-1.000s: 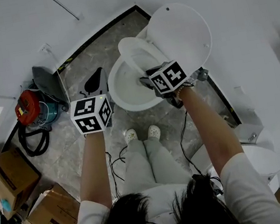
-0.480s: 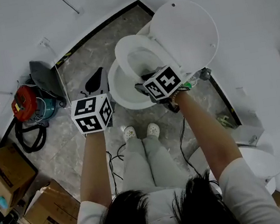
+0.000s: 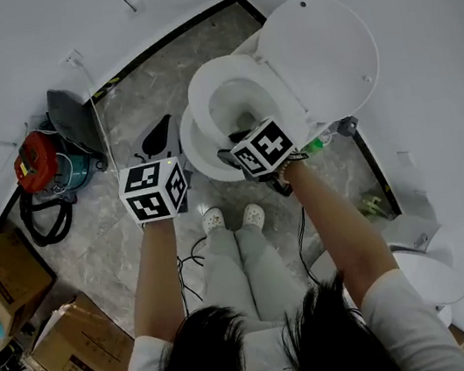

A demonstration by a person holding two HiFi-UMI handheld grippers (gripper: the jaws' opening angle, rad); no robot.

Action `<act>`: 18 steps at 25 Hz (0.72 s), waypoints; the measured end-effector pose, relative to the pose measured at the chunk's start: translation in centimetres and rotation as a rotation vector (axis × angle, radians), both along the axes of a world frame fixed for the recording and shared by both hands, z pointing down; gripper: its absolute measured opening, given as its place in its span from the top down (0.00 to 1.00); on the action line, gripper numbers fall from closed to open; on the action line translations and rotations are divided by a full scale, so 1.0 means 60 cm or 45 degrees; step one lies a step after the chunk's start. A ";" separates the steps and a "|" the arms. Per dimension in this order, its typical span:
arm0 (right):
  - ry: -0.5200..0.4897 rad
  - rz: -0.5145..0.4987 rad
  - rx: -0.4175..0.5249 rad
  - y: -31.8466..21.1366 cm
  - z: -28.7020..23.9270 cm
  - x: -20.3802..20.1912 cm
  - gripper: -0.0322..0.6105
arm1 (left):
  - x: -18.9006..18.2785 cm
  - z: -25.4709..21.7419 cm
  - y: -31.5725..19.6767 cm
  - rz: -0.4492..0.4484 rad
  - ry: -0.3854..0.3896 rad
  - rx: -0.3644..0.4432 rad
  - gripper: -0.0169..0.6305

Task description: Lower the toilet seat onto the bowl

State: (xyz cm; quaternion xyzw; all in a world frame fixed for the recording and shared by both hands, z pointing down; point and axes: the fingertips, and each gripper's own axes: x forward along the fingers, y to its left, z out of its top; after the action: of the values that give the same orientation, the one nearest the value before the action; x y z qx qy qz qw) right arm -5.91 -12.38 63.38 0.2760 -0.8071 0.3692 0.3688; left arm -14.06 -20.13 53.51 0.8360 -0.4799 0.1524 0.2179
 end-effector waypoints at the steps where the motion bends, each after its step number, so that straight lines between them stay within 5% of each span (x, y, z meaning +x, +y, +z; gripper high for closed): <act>1: -0.001 -0.009 -0.007 0.002 0.005 -0.004 0.62 | -0.002 0.006 0.000 -0.002 -0.004 -0.004 0.96; 18: 0.020 -0.142 -0.087 0.023 0.102 -0.061 0.60 | -0.041 0.119 0.002 -0.041 -0.068 -0.092 0.96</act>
State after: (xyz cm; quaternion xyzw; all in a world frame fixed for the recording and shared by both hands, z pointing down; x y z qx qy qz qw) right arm -9.58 -10.99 69.47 0.2207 -0.8052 0.3732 0.4045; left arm -16.54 -20.00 60.67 0.8154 -0.4933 0.1883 0.2373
